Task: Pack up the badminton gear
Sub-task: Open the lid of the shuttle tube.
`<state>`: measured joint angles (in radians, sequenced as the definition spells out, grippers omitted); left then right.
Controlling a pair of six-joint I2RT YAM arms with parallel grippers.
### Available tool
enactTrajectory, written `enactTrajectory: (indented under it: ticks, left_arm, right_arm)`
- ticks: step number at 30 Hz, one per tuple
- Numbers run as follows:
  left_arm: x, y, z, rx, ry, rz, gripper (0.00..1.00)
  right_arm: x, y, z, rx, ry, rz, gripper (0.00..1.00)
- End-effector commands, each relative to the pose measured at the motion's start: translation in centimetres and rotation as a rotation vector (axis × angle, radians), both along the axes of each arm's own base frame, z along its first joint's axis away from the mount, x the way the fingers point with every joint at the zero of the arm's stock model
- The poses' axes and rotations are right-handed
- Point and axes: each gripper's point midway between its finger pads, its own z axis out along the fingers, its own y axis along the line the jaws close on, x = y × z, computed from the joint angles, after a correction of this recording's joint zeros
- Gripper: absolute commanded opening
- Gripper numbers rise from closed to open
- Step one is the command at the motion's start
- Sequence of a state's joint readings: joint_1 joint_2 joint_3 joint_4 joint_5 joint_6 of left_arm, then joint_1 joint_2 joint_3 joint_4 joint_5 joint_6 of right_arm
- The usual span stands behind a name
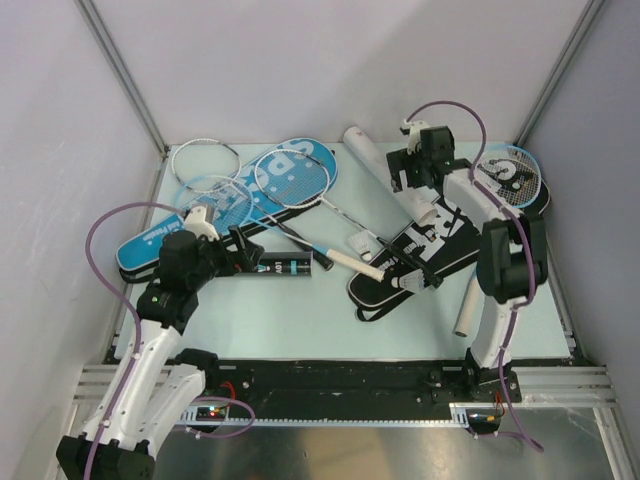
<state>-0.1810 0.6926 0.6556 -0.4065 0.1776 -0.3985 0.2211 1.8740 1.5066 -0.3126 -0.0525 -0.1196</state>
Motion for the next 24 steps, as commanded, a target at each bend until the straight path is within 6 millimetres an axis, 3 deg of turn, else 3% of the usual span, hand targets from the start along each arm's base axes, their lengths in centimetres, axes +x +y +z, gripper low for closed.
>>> enactTrajectory:
  ticks: [1, 6, 12, 19, 24]
  left_arm:
    - [0.1, -0.5, 1.3, 0.027, -0.058, -0.06, 0.99]
    - [0.3, -0.3, 1.3, 0.034, -0.057, -0.044, 0.99]
    - [0.5, 0.0, 0.9, 0.045, -0.043, -0.029, 0.98]
    - [0.6, 0.3, 1.2, 0.045, -0.051, -0.023, 0.96]
    - [0.6, 0.3, 1.1, 0.041, -0.049, -0.021, 0.94]
  right_arm:
    - [2.8, 0.1, -1.3, -0.057, 0.033, 0.082, 0.97]
    - [3.9, -0.3, -4.9, -0.113, 0.119, 0.11, 0.97]
    - [4.4, -0.8, -7.5, -0.101, 0.193, 0.109, 0.94]
    - [4.3, -0.1, -8.1, -0.024, 0.21, 0.146, 0.81]
    - [4.7, 0.0, -5.4, 0.006, 0.153, 0.134, 0.58]
